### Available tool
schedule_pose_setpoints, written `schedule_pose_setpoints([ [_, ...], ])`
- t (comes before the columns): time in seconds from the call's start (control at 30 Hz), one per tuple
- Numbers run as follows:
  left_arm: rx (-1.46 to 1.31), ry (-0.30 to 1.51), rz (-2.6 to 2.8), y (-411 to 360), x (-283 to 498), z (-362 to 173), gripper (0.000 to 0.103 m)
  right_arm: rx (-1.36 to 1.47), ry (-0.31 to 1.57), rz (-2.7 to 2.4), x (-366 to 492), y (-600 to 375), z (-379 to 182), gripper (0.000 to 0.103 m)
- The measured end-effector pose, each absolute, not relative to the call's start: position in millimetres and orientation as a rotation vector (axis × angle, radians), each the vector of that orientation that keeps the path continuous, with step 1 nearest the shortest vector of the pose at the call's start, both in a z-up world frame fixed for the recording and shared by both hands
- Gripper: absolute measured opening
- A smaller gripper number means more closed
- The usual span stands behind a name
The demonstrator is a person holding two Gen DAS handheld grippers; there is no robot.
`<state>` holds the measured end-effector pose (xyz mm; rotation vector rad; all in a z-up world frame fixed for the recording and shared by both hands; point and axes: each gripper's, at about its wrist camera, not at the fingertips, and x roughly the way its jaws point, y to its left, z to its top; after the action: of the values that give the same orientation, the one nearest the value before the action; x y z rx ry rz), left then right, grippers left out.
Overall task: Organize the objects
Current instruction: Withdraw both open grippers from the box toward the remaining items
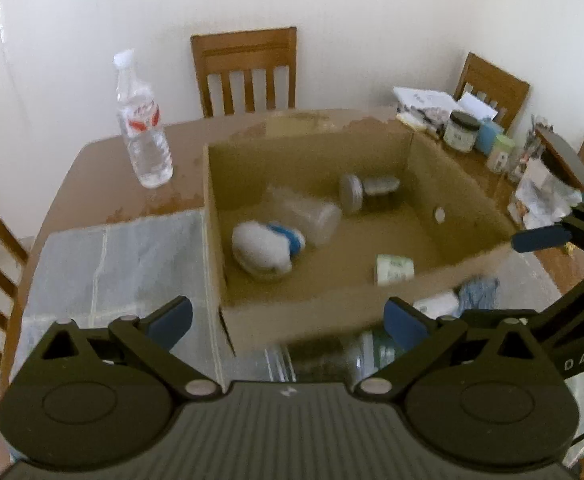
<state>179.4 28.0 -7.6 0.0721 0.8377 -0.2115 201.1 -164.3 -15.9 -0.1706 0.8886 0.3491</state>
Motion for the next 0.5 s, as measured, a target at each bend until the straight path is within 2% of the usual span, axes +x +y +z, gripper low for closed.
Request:
schedule_pose_setpoints([
  [0.5, 0.076, 0.938, -0.247, 31.9, 124.7, -48.3, 0.101, -0.089, 0.963, 0.268, 148.0, -179.3, -42.9, 0.103],
])
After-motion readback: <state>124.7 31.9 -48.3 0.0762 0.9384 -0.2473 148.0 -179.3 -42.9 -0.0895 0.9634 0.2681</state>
